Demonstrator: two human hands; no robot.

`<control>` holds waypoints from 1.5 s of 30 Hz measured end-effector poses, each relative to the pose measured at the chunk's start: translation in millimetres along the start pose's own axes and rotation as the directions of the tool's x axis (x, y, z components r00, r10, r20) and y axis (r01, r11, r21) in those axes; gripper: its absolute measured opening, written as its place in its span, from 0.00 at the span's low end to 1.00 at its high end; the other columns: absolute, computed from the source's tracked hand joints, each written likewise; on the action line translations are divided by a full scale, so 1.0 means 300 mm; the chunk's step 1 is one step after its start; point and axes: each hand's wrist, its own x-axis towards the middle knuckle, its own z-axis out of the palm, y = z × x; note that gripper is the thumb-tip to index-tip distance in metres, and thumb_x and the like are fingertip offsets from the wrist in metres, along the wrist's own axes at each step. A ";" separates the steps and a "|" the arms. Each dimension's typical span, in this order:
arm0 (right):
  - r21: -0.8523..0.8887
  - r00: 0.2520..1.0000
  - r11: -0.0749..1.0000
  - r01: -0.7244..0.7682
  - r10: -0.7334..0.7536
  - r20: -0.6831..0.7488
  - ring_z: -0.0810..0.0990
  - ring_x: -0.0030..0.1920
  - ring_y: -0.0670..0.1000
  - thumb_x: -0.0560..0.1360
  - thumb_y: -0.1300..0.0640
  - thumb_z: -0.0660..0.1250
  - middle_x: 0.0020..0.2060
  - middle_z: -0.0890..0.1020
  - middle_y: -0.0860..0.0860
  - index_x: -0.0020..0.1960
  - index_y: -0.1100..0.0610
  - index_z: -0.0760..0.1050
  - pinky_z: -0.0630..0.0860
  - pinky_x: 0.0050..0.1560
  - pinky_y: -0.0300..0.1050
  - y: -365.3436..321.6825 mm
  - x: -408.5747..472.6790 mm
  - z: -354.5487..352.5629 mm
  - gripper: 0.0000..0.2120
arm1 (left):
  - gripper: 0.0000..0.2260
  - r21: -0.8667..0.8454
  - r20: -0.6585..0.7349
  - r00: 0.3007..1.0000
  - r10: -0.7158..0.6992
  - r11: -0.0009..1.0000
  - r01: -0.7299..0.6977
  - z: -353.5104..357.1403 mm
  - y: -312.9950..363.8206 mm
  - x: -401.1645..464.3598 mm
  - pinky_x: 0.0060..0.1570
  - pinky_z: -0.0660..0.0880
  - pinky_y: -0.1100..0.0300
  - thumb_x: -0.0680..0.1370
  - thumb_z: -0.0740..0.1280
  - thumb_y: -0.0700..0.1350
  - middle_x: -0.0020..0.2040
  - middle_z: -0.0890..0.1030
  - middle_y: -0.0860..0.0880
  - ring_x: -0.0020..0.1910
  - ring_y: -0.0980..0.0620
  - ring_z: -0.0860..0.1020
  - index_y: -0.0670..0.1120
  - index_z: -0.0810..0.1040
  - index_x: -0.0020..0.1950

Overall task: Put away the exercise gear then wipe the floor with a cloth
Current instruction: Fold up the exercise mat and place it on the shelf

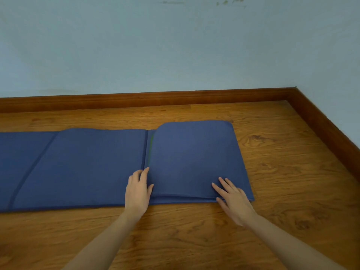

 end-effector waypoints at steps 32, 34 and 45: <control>0.988 0.804 -0.140 -0.059 0.580 0.130 0.78 0.50 0.54 0.69 0.57 0.73 0.52 0.79 0.55 0.61 0.64 0.71 0.76 0.43 0.45 0.034 0.047 -0.341 0.24 | 0.44 0.263 0.182 0.983 0.018 0.962 -0.066 0.054 0.167 -0.072 0.74 0.45 0.51 0.77 0.63 0.56 0.77 0.43 0.43 0.76 0.45 0.44 0.46 0.31 0.73; 0.997 0.796 -0.073 -0.013 0.603 0.055 0.78 0.50 0.54 0.69 0.57 0.73 0.50 0.79 0.54 0.60 0.63 0.72 0.77 0.47 0.46 -0.013 0.040 -0.416 0.23 | 0.42 0.192 0.167 0.986 -0.011 0.981 -0.022 0.037 0.177 -0.048 0.74 0.49 0.53 0.77 0.64 0.53 0.77 0.46 0.45 0.76 0.47 0.47 0.45 0.35 0.75; 0.856 0.703 0.393 0.336 0.501 -0.505 0.78 0.38 0.35 0.70 0.54 0.72 0.40 0.78 0.40 0.44 0.49 0.75 0.72 0.36 0.29 -0.227 -0.131 -0.758 0.06 | 0.32 -0.410 0.067 0.998 0.022 0.912 0.007 0.033 0.380 -0.069 0.66 0.66 0.59 0.78 0.64 0.49 0.70 0.69 0.50 0.67 0.53 0.69 0.51 0.51 0.76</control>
